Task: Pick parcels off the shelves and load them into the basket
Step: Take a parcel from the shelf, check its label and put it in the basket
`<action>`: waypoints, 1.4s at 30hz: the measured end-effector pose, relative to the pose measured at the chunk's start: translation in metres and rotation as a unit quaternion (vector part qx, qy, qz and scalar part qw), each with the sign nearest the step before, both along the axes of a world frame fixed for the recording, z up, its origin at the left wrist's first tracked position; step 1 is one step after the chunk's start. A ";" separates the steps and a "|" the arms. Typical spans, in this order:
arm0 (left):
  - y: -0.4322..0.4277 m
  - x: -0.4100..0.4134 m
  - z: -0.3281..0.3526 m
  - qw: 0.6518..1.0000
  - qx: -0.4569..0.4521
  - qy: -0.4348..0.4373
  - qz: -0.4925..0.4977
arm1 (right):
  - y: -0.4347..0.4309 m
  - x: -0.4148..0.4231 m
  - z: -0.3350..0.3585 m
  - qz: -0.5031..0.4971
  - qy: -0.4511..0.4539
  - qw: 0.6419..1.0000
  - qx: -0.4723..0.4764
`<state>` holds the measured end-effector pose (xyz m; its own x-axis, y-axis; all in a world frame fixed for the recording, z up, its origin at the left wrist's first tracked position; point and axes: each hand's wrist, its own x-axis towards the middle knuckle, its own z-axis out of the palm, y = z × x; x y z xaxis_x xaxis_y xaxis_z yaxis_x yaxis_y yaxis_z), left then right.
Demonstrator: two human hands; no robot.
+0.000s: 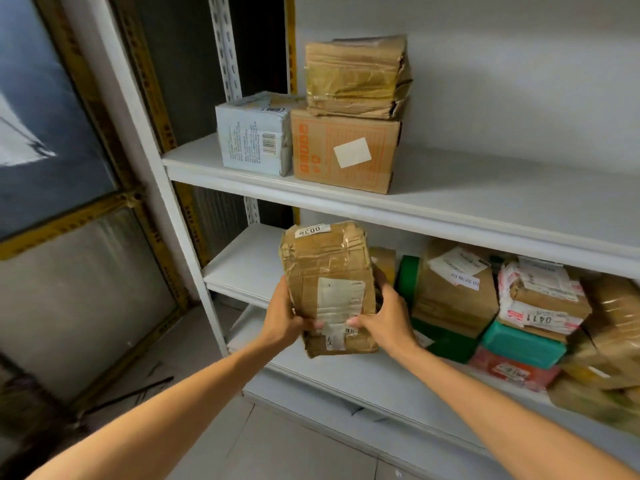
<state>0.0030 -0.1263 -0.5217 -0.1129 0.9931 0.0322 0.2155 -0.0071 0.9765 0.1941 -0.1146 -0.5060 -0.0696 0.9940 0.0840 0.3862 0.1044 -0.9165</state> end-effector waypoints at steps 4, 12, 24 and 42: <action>-0.013 -0.014 0.013 0.995 0.080 0.060 0.004 | -0.003 -0.011 0.010 0.029 0.042 0.998 0.028; -0.031 -0.007 0.050 0.992 0.068 0.110 0.004 | 0.023 0.006 0.024 0.146 0.288 0.919 -0.227; -0.024 -0.059 0.040 0.990 -0.071 -0.121 0.001 | 0.025 -0.024 0.051 0.118 0.124 0.966 -0.192; 0.000 -0.106 0.100 0.952 -0.289 -0.095 0.025 | 0.033 -0.056 0.127 0.102 0.007 0.966 -0.238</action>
